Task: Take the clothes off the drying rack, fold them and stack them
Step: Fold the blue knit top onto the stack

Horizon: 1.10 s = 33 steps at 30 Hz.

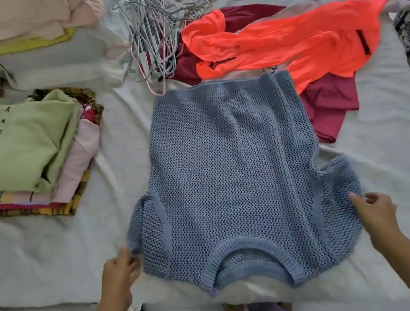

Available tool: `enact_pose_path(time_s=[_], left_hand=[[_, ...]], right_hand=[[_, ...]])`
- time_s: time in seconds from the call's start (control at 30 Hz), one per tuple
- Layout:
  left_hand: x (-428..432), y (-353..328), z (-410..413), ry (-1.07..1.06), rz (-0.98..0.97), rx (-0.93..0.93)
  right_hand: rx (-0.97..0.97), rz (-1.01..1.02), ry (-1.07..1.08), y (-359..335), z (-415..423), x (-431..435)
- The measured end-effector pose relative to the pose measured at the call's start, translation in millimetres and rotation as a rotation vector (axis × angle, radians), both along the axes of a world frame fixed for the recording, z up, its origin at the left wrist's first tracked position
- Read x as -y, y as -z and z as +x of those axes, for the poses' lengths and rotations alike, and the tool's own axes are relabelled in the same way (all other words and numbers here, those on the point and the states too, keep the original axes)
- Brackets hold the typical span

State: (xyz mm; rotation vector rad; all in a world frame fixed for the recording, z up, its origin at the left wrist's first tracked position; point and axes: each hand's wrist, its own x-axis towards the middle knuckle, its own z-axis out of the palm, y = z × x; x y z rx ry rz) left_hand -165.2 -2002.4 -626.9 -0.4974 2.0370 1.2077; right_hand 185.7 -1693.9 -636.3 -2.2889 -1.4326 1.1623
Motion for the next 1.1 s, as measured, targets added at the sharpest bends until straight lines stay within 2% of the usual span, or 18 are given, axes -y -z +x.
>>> enact_pose_path(time_s=[0.03,0.1,0.17,0.23,0.3,0.37,0.47,0.53,0.63,0.7,0.77,0.83,0.9,0.97,1.03,1.1], left_hand=[[-5,2,-2,-0.116,0.1,0.124],[-16,1,-10,-0.287,0.155,0.321],[-27,0,-17,-0.297,0.146,0.464],[-35,2,-21,-0.195,0.111,0.479],[-39,3,-20,-0.009,0.014,0.403],[-42,1,-16,0.071,-0.1,0.265],[-33,-2,-17,-0.061,-0.001,0.124],[-19,-8,-26,-0.176,0.108,0.02],[-5,-22,-34,-0.128,0.081,-0.215],[-8,-33,-30,0.03,0.048,-0.381],[-24,-48,-12,0.275,0.09,-0.537],[-46,-61,22,0.614,0.157,-0.648],[-65,-59,62,1.027,0.231,-0.65],[-78,-45,97,1.302,0.256,-0.556],[-80,-21,116,1.41,0.102,-0.482],[-77,-4,120,1.452,-0.09,-0.516]], right_hand=[[-0.049,-0.078,0.1,3,-3,-6],[-0.151,-0.149,0.208,7,-6,-16],[-0.28,-0.261,0.259,-2,-10,-22],[-0.434,-0.482,0.226,-17,-10,-25],[-0.54,-0.585,0.173,-27,-3,-25],[-0.622,-0.495,0.211,-32,7,-23],[-0.707,-0.288,0.381,-33,26,-22],[-0.681,-0.221,0.462,-32,39,-18],[-0.685,-0.16,0.498,-30,52,-10],[-0.757,-0.157,0.479,-27,51,-5],[-0.84,-0.167,0.441,-30,41,1],[-0.882,-0.099,0.352,-38,26,9],[-0.837,-0.019,0.213,-50,8,21],[-0.729,0.042,-0.001,-58,-10,37],[-0.589,0.105,-0.313,-57,-30,55],[-0.338,0.164,-0.736,-47,-47,73]])
